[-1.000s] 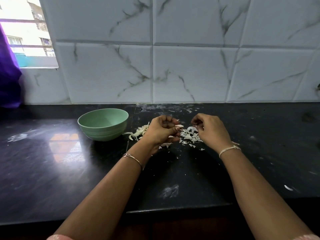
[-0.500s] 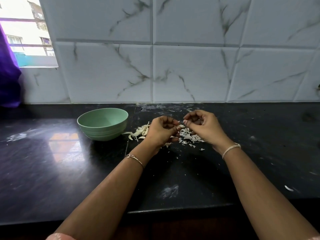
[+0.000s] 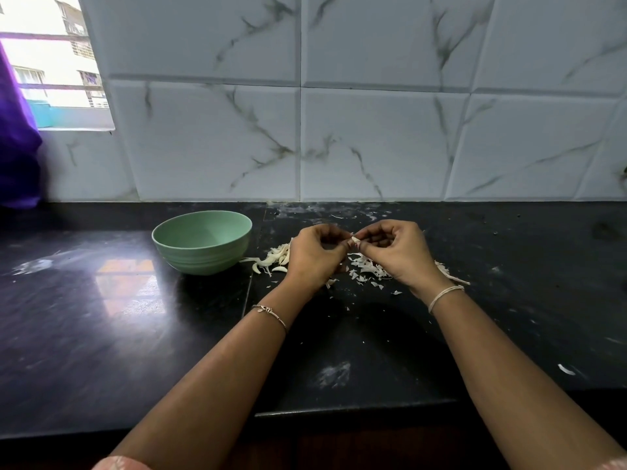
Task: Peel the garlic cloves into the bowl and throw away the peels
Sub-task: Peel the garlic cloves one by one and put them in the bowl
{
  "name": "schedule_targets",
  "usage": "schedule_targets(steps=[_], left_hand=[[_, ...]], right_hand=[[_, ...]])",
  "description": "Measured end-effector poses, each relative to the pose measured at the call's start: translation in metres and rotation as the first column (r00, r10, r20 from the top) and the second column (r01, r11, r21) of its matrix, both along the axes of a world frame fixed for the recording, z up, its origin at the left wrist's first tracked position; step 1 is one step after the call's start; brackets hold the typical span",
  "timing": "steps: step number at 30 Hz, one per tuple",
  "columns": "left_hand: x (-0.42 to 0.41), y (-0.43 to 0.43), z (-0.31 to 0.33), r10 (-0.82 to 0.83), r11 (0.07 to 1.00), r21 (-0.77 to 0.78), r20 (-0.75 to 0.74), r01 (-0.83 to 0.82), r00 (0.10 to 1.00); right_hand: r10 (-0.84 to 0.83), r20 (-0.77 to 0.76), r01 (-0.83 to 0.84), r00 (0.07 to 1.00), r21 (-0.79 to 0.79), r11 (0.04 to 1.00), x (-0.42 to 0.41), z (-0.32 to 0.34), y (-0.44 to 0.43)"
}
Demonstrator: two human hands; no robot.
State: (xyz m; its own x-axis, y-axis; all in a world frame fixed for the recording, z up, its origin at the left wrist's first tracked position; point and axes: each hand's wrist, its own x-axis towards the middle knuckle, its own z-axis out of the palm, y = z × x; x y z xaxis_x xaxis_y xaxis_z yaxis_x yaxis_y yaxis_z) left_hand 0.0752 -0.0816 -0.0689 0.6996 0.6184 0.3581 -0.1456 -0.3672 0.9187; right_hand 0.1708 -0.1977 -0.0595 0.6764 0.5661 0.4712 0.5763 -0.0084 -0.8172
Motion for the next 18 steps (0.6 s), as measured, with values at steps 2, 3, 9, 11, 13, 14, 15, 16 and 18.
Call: schedule_targets(steps=[2,3,9,11,13,14,15,16,18], left_hand=[[0.001,-0.003,0.000,0.005,1.000,-0.004,-0.003,-0.005,1.000],[0.001,-0.004,0.000,0.005,1.000,-0.013,0.000,-0.005,1.000],[0.003,0.000,0.001,-0.048,0.980,-0.190,0.030,0.053,0.998],[0.004,0.002,0.001,-0.066,0.963,-0.259,0.045,0.075,0.997],[0.004,0.003,0.001,-0.069,0.951,-0.298,0.053,0.082,0.996],[0.004,0.004,0.001,-0.067,0.946,-0.314,0.057,0.082,0.996],[0.004,0.004,0.001,-0.065,0.942,-0.326,0.062,0.082,0.996],[0.004,0.005,0.001,-0.062,0.940,-0.333,0.066,0.081,0.996],[0.005,0.007,0.000,-0.054,0.941,-0.330,0.064,0.072,0.996]], right_hand=[[-0.022,0.024,0.022,0.999,0.003,1.000,0.000,0.000,0.000],[-0.030,0.036,0.030,0.999,0.003,1.000,0.000,0.000,0.001],[-0.035,0.088,0.034,0.996,0.012,0.999,-0.002,0.001,0.001],[-0.029,0.094,0.029,0.995,0.003,1.000,-0.002,0.001,0.001],[-0.026,0.099,0.027,0.995,-0.001,1.000,-0.002,0.001,0.001],[-0.024,0.099,0.024,0.995,-0.001,1.000,-0.002,0.002,0.001],[-0.023,0.095,0.023,0.995,0.001,1.000,-0.002,0.002,0.001],[-0.021,0.087,0.020,0.996,0.006,1.000,-0.002,0.002,0.000],[-0.004,0.050,0.002,0.999,0.036,0.999,-0.003,0.002,0.000]])
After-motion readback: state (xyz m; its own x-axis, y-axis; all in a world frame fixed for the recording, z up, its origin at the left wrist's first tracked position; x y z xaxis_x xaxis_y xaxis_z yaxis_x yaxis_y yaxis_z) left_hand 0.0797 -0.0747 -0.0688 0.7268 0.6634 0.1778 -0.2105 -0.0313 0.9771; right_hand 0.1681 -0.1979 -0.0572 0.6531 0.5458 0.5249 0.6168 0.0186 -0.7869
